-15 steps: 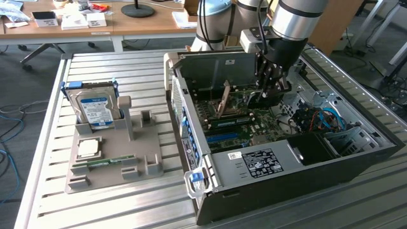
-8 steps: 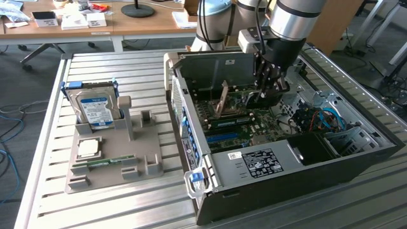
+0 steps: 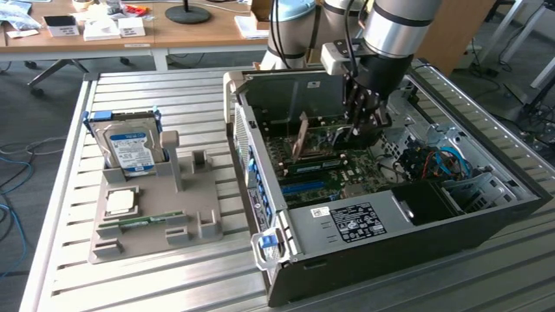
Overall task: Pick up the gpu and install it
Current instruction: 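Insert the gpu into the slot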
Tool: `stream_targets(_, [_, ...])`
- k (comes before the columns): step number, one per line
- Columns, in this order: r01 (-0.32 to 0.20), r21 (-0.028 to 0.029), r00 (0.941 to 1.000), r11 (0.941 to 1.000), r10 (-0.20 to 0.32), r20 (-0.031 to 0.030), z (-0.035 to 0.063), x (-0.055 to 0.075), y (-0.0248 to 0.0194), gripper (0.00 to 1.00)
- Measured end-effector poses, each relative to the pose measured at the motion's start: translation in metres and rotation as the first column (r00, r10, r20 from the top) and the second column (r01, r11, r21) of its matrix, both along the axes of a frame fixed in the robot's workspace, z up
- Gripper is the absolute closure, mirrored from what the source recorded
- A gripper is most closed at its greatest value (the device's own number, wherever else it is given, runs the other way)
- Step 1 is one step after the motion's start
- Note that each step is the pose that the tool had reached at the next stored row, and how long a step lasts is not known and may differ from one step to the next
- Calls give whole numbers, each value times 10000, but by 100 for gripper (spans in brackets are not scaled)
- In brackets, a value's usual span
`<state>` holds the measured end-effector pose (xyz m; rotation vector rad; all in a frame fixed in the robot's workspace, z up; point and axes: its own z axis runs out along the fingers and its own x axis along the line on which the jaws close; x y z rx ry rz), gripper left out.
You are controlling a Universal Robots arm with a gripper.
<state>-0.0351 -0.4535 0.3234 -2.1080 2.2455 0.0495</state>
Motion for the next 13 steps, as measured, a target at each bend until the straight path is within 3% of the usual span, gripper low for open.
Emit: stream_targets(13, [0, -2, 10000, 10000, 0, -1, -141, -16, -18, 73])
